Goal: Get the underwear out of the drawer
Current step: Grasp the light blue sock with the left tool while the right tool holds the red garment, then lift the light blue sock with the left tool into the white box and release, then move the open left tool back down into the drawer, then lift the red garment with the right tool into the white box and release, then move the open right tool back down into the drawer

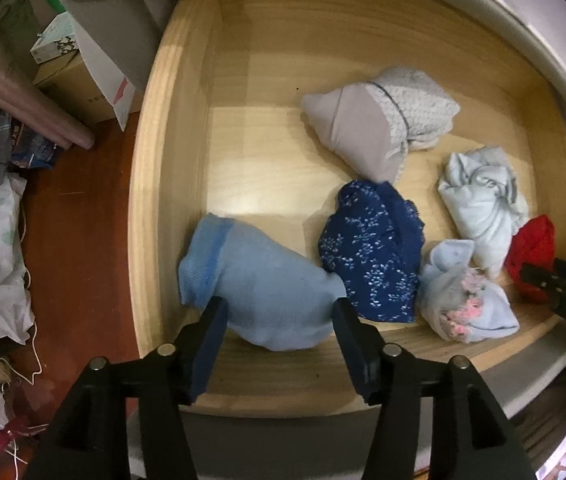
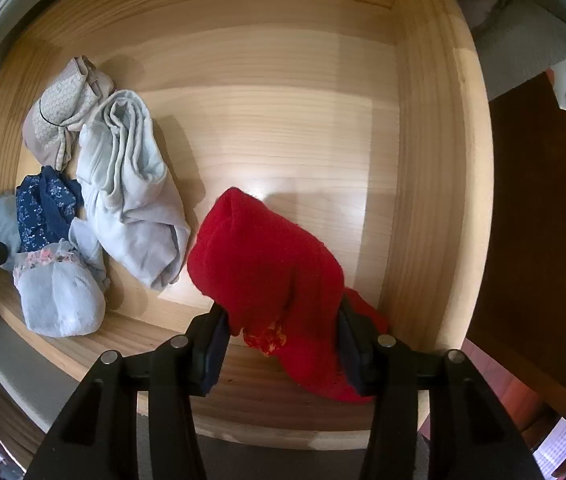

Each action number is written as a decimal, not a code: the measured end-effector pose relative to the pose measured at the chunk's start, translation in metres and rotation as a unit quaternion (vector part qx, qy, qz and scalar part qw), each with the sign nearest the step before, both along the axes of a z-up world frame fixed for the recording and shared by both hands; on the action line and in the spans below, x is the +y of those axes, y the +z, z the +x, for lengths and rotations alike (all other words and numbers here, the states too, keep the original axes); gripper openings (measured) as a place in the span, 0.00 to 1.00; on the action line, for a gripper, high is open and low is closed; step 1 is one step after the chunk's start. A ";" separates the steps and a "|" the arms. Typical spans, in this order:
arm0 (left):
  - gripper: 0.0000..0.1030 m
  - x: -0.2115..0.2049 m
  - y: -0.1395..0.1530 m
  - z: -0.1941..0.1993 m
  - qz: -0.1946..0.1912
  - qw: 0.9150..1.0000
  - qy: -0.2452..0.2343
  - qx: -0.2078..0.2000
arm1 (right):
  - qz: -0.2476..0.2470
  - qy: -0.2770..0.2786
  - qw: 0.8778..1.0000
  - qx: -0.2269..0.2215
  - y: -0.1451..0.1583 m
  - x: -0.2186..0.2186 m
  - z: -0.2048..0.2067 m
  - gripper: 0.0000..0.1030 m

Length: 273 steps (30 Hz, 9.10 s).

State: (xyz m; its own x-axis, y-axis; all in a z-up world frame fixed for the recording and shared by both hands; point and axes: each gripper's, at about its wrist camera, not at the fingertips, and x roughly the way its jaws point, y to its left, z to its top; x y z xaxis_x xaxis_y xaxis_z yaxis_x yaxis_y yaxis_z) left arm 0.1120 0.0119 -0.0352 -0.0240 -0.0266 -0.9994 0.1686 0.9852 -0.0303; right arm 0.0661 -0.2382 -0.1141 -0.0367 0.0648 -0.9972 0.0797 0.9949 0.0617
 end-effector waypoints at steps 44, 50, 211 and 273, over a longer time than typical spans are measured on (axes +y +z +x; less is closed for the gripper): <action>0.31 0.002 0.017 -0.011 -0.009 0.998 -0.015 -0.062 | -0.036 0.020 0.999 -0.016 0.003 0.013 -0.016 0.49; 0.31 0.003 0.027 -0.012 -0.012 0.997 -0.012 -0.074 | -0.030 0.008 0.999 -0.019 0.003 0.011 -0.019 0.46; 0.51 0.023 0.051 -0.027 0.028 0.967 0.027 -0.252 | -0.042 0.031 0.987 -0.153 0.218 0.005 0.001 0.39; 0.51 0.019 0.049 -0.027 0.030 0.968 0.017 -0.248 | -0.033 0.042 0.985 -0.167 0.274 0.034 0.065 0.69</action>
State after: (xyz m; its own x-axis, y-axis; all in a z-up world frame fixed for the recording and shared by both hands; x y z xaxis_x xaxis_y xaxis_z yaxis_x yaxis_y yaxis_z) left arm 0.0851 0.0311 0.0142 0.4594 0.0400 -0.8873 0.1155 0.9878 0.1043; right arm 0.1312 -0.2043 0.1598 0.2911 0.0103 -0.9566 -0.0175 0.9998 0.0055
